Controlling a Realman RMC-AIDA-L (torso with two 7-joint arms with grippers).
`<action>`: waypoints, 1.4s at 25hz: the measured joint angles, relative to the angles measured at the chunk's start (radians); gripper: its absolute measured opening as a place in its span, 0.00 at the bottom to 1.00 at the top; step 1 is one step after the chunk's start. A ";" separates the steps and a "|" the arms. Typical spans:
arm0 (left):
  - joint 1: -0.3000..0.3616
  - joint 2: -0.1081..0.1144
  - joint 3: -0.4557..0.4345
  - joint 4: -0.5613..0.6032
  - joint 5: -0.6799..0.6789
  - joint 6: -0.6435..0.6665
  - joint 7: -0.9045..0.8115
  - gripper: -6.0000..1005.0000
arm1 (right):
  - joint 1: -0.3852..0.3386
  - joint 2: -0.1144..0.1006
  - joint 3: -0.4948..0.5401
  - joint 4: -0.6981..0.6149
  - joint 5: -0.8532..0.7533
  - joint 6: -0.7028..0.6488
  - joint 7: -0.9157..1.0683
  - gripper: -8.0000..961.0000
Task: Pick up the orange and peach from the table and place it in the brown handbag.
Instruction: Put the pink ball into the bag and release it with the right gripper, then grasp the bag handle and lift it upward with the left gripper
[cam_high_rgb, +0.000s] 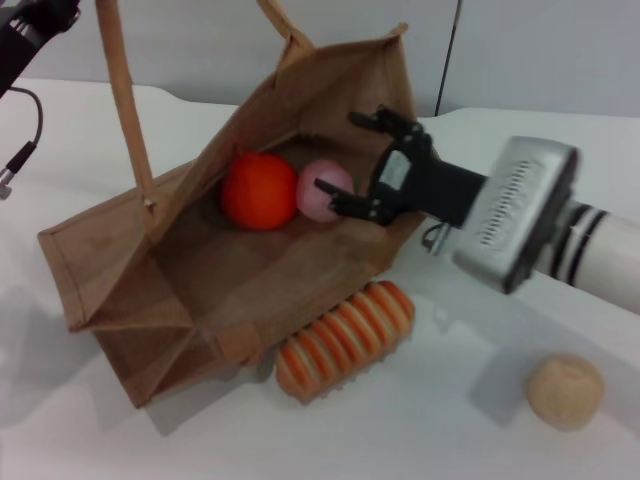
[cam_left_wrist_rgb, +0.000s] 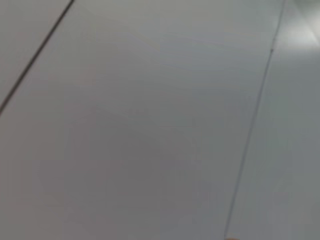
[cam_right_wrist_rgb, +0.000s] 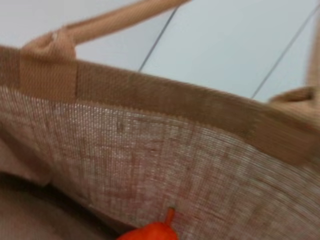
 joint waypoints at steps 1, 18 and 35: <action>0.002 0.000 0.000 -0.001 -0.002 0.013 0.003 0.11 | -0.019 0.000 0.010 -0.012 0.000 -0.038 0.000 0.91; -0.010 0.000 0.015 -0.131 0.031 0.124 0.269 0.21 | -0.191 -0.001 0.109 -0.175 0.004 -0.534 0.000 0.91; -0.024 -0.009 0.004 -0.407 -0.031 0.166 0.829 0.62 | -0.264 0.004 0.145 -0.182 0.219 -0.614 0.000 0.91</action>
